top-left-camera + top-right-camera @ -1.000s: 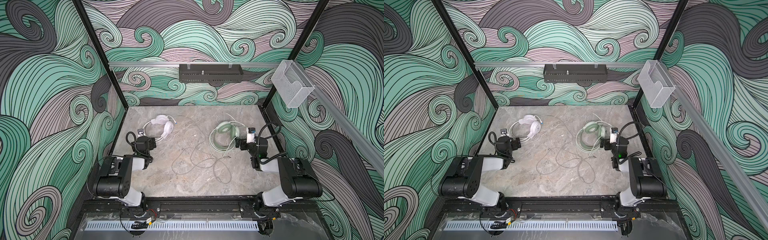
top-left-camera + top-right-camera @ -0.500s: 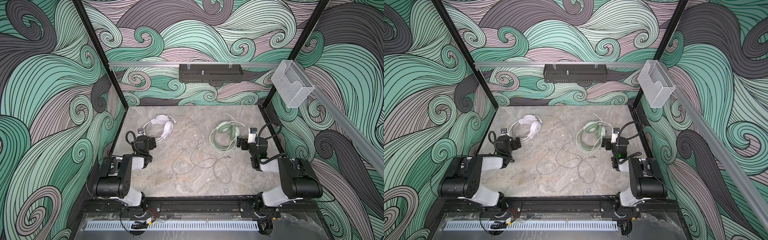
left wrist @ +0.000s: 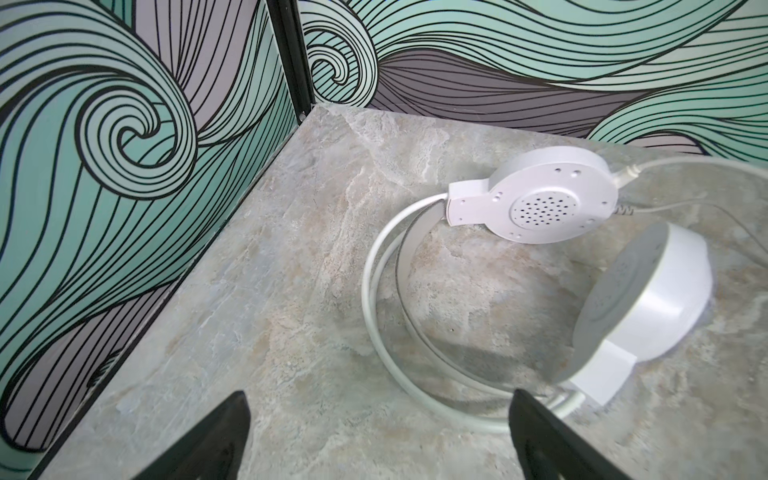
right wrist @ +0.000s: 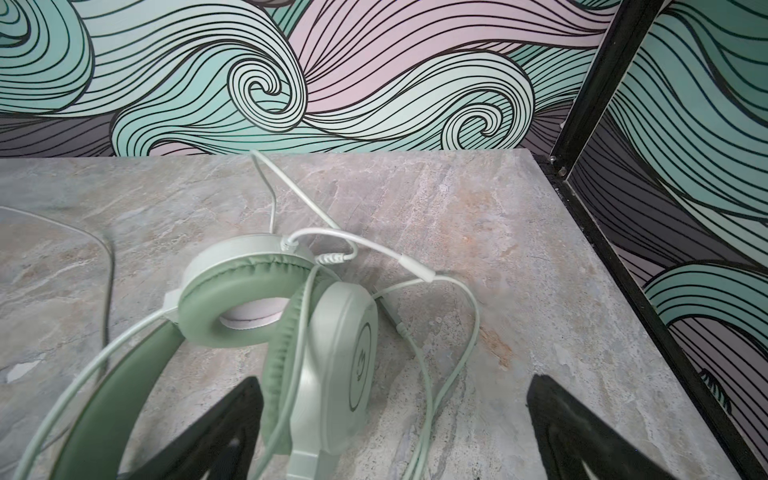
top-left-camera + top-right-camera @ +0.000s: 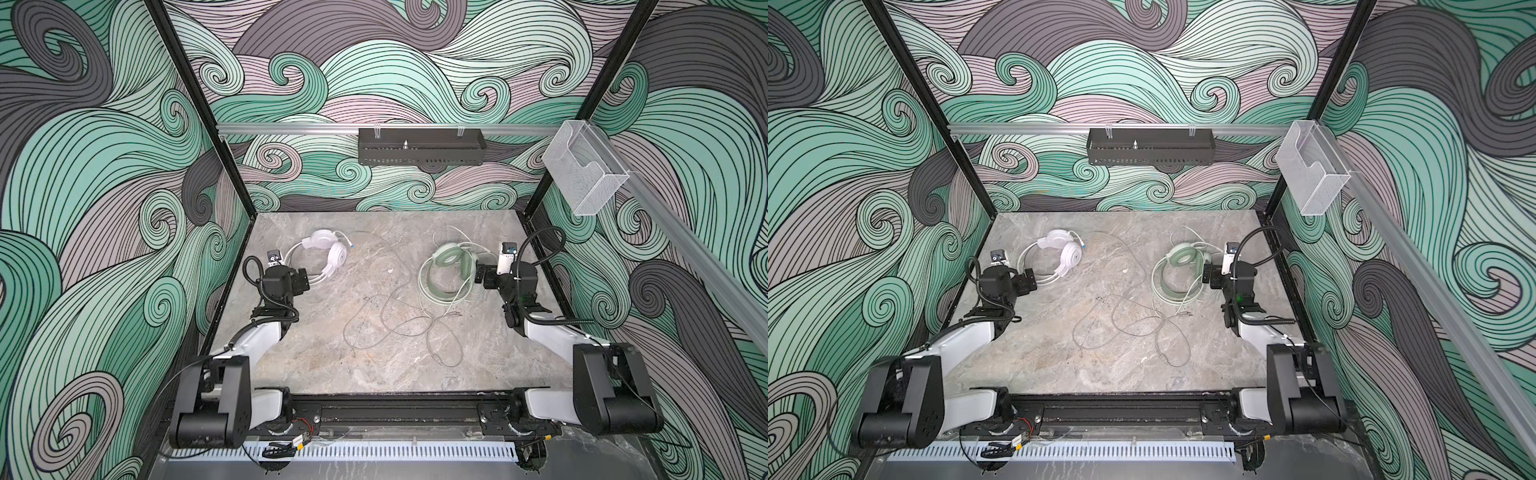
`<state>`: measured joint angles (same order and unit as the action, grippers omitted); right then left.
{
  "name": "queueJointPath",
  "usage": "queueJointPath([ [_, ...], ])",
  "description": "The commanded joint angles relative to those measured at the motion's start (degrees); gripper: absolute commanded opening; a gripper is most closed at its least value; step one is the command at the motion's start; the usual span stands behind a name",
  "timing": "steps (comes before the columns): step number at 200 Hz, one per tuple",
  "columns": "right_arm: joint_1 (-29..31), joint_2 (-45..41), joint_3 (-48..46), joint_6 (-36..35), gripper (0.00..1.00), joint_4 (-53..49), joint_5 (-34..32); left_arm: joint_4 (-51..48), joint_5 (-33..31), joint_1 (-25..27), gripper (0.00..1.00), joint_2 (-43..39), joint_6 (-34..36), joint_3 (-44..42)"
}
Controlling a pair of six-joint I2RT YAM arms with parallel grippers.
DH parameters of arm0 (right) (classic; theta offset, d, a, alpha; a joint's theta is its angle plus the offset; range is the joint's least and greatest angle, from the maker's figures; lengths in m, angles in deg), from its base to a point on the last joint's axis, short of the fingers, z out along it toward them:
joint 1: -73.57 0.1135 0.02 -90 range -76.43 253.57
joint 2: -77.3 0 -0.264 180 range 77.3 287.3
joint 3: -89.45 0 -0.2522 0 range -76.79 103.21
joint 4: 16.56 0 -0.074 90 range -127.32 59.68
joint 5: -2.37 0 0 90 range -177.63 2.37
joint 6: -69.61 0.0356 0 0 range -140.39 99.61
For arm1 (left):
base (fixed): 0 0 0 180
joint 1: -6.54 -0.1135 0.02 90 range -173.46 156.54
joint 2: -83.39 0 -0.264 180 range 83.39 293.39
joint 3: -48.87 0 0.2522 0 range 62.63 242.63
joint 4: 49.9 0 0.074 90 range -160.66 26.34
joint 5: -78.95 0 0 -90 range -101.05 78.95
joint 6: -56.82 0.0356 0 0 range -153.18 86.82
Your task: Wrap the headphones
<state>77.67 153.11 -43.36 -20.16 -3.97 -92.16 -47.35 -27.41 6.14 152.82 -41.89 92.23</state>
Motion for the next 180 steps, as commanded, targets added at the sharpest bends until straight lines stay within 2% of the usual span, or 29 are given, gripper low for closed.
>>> queueJointPath([
  [1, 1.1, -1.1, 5.7, 5.0, 1.00, -11.0, -3.5, -11.5, 0.9, -0.6, 0.99, -3.5, -6.2, 4.8],
  [32, 2.8, 1.0, 15.2, 11.4, 1.00, -22.7, -2.9, -25.3, 0.7, -0.6, 0.98, -7.2, -15.3, 10.0],
  [67, 5.7, 8.0, 26.2, 18.3, 1.00, -36.3, -4.0, -36.6, 9.6, -0.5, 0.99, -8.1, -19.6, 15.7],
  [91, 9.6, 12.6, 33.3, 18.5, 1.00, -43.9, -4.3, -42.2, 12.7, -0.5, 0.99, -6.0, -25.4, 19.1],
  [107, 12.5, 13.3, 35.8, 17.7, 1.00, -46.6, -6.2, -44.8, 15.7, -0.5, 0.99, -4.0, -26.4, 21.4],
  [129, 14.0, 13.0, 37.1, 18.8, 1.00, -49.7, -4.8, -47.9, 17.1, -0.5, 0.98, -0.3, -25.4, 25.5],
  [157, 14.5, 13.2, 39.6, 18.9, 0.99, -56.3, -1.6, -54.0, 16.0, -0.6, 0.99, 7.4, -21.1, 32.9],
  [180, 15.7, 11.7, 39.2, 17.0, 1.00, -59.3, -0.3, -62.9, 13.4, -0.7, 0.99, 15.4, -21.1, 41.4],
])
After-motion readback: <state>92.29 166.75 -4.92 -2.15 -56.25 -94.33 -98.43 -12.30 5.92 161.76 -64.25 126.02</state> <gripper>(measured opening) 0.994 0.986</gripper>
